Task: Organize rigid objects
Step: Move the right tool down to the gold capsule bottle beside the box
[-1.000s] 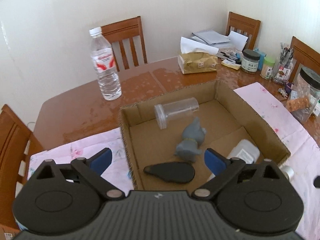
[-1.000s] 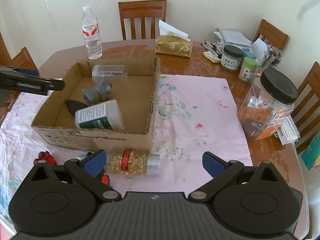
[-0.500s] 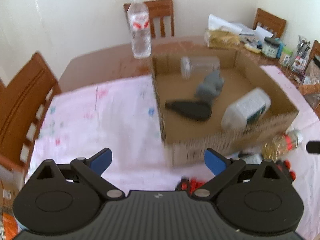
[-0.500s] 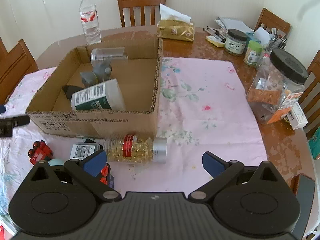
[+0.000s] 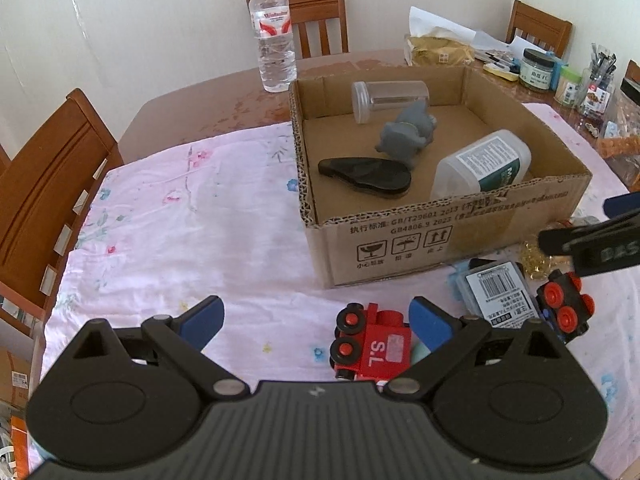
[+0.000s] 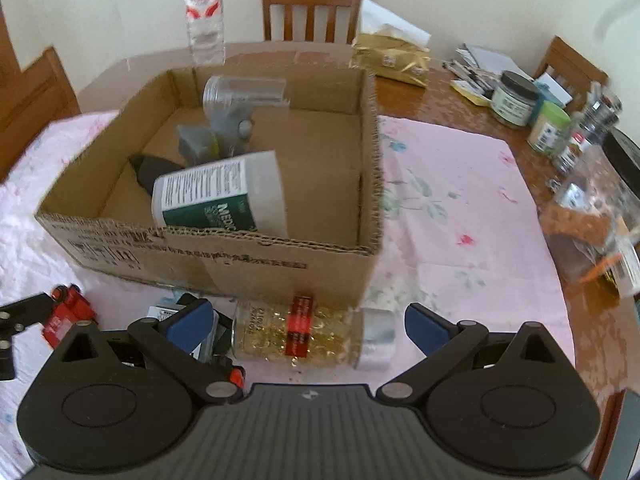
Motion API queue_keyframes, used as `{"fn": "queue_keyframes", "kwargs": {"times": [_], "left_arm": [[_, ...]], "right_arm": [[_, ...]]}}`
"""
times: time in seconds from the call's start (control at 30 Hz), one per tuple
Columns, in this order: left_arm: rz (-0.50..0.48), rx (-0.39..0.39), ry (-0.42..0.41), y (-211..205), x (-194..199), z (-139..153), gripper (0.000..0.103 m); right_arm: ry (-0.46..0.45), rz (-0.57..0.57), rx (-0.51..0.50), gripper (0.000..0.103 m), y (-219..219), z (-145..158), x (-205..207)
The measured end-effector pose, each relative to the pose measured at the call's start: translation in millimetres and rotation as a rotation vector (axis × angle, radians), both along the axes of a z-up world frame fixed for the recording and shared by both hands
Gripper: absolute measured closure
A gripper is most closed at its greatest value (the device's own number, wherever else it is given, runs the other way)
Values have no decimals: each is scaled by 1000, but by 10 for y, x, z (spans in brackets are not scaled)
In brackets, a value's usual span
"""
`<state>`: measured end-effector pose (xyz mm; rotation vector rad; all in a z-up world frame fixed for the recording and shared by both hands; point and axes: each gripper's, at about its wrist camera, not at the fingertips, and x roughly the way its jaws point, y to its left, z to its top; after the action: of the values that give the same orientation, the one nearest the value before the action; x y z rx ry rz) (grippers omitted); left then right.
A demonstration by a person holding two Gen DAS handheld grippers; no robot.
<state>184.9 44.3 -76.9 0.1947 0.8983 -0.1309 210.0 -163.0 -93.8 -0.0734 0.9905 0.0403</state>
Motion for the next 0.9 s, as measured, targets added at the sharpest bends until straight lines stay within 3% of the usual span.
{"fn": "queue_keyframes", "kwargs": {"times": [0.17,0.3,0.43,0.67,0.9], "left_arm": [[-6,-2,8,-3,-14,-9,4],[-16,-3,21,3,-10,-43,4],[-27,3,32,-1,3,-88,4],[-61,4,69,33,25,-209,4],[-91,-32,100,72,35,-327,4]], "right_arm": [[26,8,-65,0,24,-146,42],[47,-18,-36,0,-169,-183,46],[88,-44,-88,0,-346,-296,53],[146,-27,8,0,-552,-435,93],[138,-21,13,0,-563,-431,75]]}}
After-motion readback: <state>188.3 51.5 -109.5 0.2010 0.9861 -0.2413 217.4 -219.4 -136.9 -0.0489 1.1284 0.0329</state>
